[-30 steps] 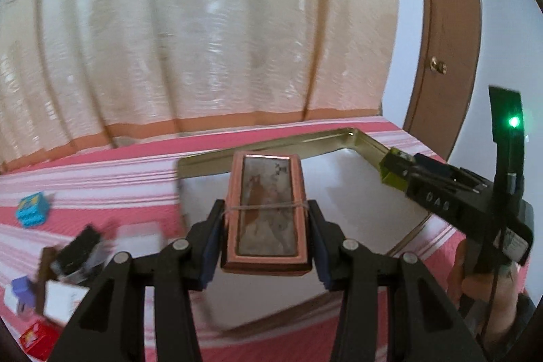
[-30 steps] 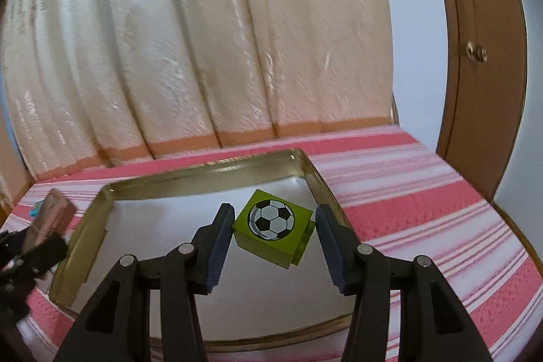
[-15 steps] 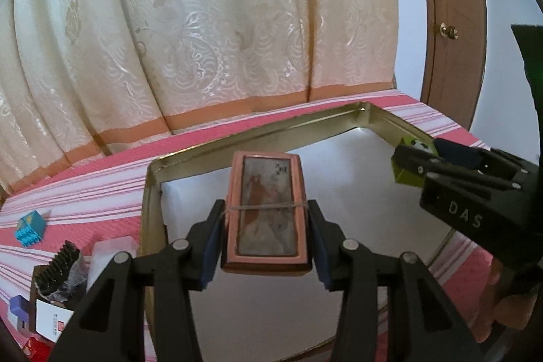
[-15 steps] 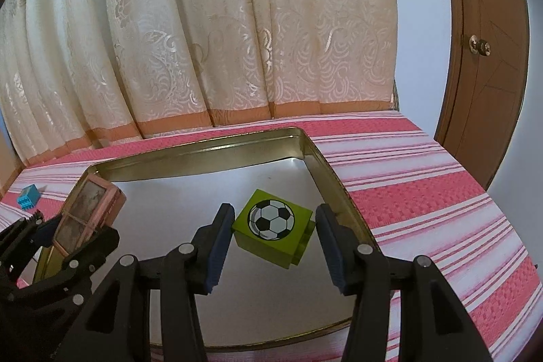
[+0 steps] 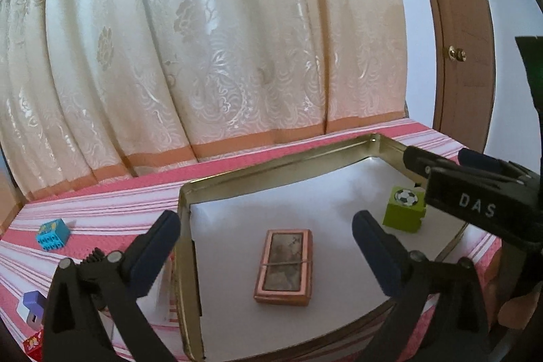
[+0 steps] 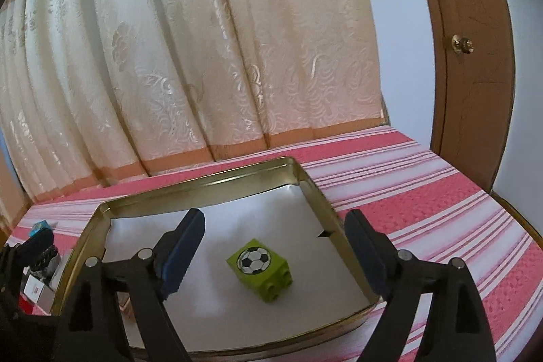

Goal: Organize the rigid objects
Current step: 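Lower the framed picture and green block into the gold tin and release both, then move both grippers back to the objects and grasp the red block with the left gripper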

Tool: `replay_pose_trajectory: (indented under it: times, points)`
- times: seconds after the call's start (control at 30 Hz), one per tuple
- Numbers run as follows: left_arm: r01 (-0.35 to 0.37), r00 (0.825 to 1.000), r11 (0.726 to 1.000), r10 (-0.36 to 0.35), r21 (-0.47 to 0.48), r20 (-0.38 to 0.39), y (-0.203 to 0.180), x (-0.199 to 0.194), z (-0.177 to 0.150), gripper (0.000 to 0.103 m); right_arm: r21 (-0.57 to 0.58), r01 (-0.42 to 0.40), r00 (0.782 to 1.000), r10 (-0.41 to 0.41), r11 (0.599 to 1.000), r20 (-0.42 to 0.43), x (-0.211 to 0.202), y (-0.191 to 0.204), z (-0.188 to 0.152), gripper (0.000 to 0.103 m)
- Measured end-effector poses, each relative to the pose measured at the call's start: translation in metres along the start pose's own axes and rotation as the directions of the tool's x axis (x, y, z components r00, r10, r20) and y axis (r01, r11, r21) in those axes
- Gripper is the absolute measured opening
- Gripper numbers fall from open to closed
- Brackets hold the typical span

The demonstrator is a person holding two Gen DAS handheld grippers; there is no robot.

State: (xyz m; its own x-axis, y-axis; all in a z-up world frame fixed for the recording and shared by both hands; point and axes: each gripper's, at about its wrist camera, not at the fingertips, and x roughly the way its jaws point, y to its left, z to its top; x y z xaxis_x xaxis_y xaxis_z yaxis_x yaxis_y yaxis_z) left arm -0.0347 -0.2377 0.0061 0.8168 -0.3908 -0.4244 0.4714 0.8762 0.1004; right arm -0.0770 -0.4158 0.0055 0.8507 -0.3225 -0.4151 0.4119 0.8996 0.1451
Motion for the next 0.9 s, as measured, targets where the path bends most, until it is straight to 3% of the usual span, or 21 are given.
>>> replay_pose_trajectory:
  times: [0.2,0.33,0.57,0.77,0.9]
  points:
    - [-0.008,1.000,1.000,0.008,-0.007,0.010,0.005,-0.002,-0.001,0.103,0.017,0.014,1.000,-0.014,1.000,0.000,0.002,-0.004,0.001,0.086]
    - [-0.050,0.998,0.999,0.049,0.021,0.037,0.008,-0.008,-0.004,0.103,0.039,0.020,0.999,-0.021,0.999,0.030,-0.003,-0.009,0.001,0.086]
    - [-0.067,0.997,0.998,0.067,-0.022,0.037,0.026,-0.016,-0.010,0.103,0.045,0.029,0.997,-0.032,0.999,0.077,-0.010,-0.010,0.001,0.086]
    - [-0.082,0.996,0.996,0.084,-0.040,0.036,0.041,-0.022,-0.016,0.103,0.086,0.078,0.978,-0.093,0.993,0.189,-0.031,-0.012,-0.001,0.086]
    - [-0.097,0.995,0.992,0.099,-0.077,0.025,0.059,-0.027,-0.021,0.103,0.099,0.095,0.971,-0.114,0.991,0.211,-0.038,-0.009,-0.003,0.086]
